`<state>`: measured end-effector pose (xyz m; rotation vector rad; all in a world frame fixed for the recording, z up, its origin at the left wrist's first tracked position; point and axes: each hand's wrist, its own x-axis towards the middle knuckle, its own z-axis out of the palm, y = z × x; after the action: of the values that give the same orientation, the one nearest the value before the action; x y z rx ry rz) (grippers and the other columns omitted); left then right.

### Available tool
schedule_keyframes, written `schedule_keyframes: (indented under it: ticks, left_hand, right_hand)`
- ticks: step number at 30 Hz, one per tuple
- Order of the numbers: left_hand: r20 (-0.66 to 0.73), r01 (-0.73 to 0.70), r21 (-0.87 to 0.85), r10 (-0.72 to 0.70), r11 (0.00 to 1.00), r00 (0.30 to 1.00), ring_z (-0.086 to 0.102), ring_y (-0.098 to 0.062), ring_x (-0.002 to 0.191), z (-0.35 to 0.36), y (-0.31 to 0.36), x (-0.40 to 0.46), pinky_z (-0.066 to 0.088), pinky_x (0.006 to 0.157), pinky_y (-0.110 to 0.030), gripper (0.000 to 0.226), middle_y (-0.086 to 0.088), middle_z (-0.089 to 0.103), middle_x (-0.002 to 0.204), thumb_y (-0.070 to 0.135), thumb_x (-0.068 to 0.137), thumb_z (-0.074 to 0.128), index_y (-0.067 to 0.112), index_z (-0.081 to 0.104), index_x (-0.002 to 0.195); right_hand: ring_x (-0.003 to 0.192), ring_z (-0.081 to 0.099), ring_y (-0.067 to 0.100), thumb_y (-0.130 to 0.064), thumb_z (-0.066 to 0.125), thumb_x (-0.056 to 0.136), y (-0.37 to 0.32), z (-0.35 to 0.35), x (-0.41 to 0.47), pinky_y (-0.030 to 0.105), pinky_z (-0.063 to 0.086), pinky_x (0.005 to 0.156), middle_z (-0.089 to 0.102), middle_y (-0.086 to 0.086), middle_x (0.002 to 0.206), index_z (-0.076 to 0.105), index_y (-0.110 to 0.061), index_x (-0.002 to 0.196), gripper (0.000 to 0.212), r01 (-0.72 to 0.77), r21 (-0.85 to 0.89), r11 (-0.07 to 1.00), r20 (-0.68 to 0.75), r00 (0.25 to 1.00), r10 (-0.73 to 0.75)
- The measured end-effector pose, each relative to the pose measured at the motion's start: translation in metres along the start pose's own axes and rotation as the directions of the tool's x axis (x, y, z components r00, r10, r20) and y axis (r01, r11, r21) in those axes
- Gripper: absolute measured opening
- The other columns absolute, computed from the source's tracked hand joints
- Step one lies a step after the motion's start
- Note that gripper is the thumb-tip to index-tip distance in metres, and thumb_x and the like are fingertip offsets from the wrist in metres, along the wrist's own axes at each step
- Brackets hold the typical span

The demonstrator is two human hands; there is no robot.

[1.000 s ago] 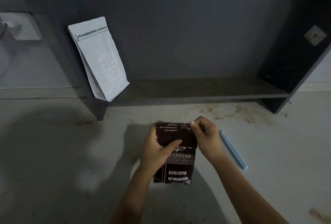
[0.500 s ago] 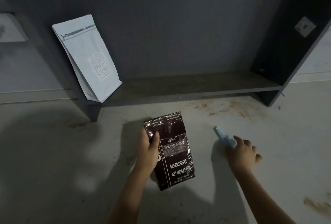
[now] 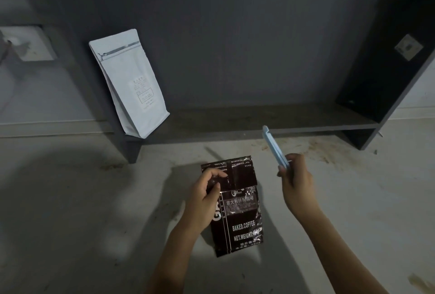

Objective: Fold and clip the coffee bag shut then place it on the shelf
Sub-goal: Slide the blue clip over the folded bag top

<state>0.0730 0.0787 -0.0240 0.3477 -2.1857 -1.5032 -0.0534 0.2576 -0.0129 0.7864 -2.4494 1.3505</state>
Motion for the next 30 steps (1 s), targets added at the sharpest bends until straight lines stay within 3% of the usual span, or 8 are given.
schedule_keyframes:
  ticks: [3, 6, 9, 12, 14, 17, 20, 30]
  left_hand:
    - [0.009, 0.004, -0.044, -0.004, 0.999, 1.0, 0.038, -0.018, 0.053, -0.001, 0.002, -0.002, 0.032, 0.052, -0.031, 0.039, 0.004, 0.047, 0.057, -0.002, 0.093, 0.044, 0.034, 0.058, 0.092]
    - [0.027, 0.019, -0.118, -0.016, 0.993, 1.0, 0.052, -0.021, 0.065, -0.003, 0.004, -0.002, 0.041, 0.064, -0.031, 0.026, -0.019, 0.058, 0.074, 0.019, 0.096, 0.037, 0.028, 0.06, 0.089]
    - [0.029, 0.065, -0.193, -0.061, 0.979, 0.998, 0.062, -0.013, 0.077, -0.005, 0.004, -0.003, 0.046, 0.072, -0.026, 0.042, 0.006, 0.066, 0.078, 0.046, 0.093, 0.027, 0.025, 0.063, 0.086]
    - [0.017, 0.062, -0.188, -0.059, 0.98, 0.998, 0.063, -0.006, 0.071, -0.005, 0.004, -0.003, 0.049, 0.067, -0.017, 0.067, 0.01, 0.066, 0.071, 0.077, 0.08, 0.023, 0.023, 0.063, 0.084]
    - [-0.02, 0.024, -0.148, -0.027, 0.989, 0.999, 0.06, 0.0, 0.067, -0.004, 0.006, -0.003, 0.046, 0.064, -0.01, 0.074, 0.013, 0.064, 0.068, 0.084, 0.073, 0.024, 0.021, 0.062, 0.08]
    - [-0.053, 0.018, -0.148, -0.026, 0.989, 0.998, 0.054, 0.006, 0.06, -0.004, 0.008, -0.002, 0.043, 0.06, -0.006, 0.069, 0.011, 0.058, 0.063, 0.081, 0.075, 0.03, 0.018, 0.058, 0.076]
    - [-0.029, 0.047, -0.212, -0.054, 0.976, 0.998, 0.057, -0.003, 0.053, -0.003, 0.006, -0.001, 0.046, 0.051, -0.012, 0.048, 0.008, 0.06, 0.055, 0.057, 0.091, 0.035, 0.022, 0.061, 0.071]
    - [-0.063, 0.055, -0.271, -0.075, 0.961, 0.995, 0.057, 0.0, 0.049, 0.001, -0.002, 0.001, 0.045, 0.048, -0.012, 0.051, 0.009, 0.062, 0.052, 0.042, 0.096, 0.025, 0.024, 0.062, 0.067]
  right_hand:
    - [0.05, 0.046, 0.011, -0.021, 0.038, 0.095, -0.023, 0.003, -0.004, 0.016, 0.032, 0.044, 0.05, -0.002, 0.063, 0.049, -0.02, 0.09, 0.012, 0.105, 0.068, 0.992, 0.054, 0.993, -0.109]
    - [0.056, 0.048, 0.008, -0.022, 0.042, 0.094, -0.035, 0.008, -0.008, 0.014, 0.031, 0.047, 0.052, -0.005, 0.066, 0.058, -0.012, 0.086, 0.02, 0.143, 0.072, 0.987, 0.12, 0.981, -0.151]
    - [0.055, 0.047, 0.011, -0.013, 0.055, 0.089, -0.038, 0.009, -0.011, 0.017, 0.033, 0.049, 0.053, -0.003, 0.069, 0.059, -0.005, 0.083, 0.01, 0.176, -0.022, 0.984, 0.125, 0.977, -0.172]
    - [0.05, 0.048, 0.017, -0.009, 0.061, 0.084, -0.04, 0.004, -0.013, 0.027, 0.038, 0.042, 0.054, -0.001, 0.068, 0.058, -0.004, 0.082, 0.006, 0.244, -0.079, 0.966, 0.136, 0.963, -0.233]
    - [0.048, 0.048, 0.017, -0.005, 0.065, 0.081, -0.042, 0.001, -0.013, 0.028, 0.039, 0.04, 0.057, 0.001, 0.066, 0.057, -0.006, 0.08, 0.008, 0.291, -0.113, 0.95, 0.152, 0.95, -0.272]
    - [0.049, 0.049, 0.016, -0.002, 0.07, 0.074, -0.048, 0.0, -0.015, 0.024, 0.039, 0.042, 0.06, 0.001, 0.064, 0.059, -0.011, 0.076, 0.015, 0.393, -0.166, 0.904, 0.218, 0.909, -0.355]
    - [0.051, 0.052, 0.017, -0.008, 0.063, 0.074, -0.054, 0.002, -0.021, 0.023, 0.04, 0.045, 0.059, 0.0, 0.064, 0.059, -0.013, 0.074, 0.007, 0.459, -0.193, 0.867, 0.25, 0.878, -0.409]
    - [0.043, 0.045, 0.017, -0.004, 0.063, 0.077, -0.053, 0.005, -0.026, 0.019, 0.03, 0.044, 0.053, 0.0, 0.057, 0.051, -0.012, 0.07, 0.015, 0.42, -0.264, 0.869, 0.219, 0.903, -0.37]
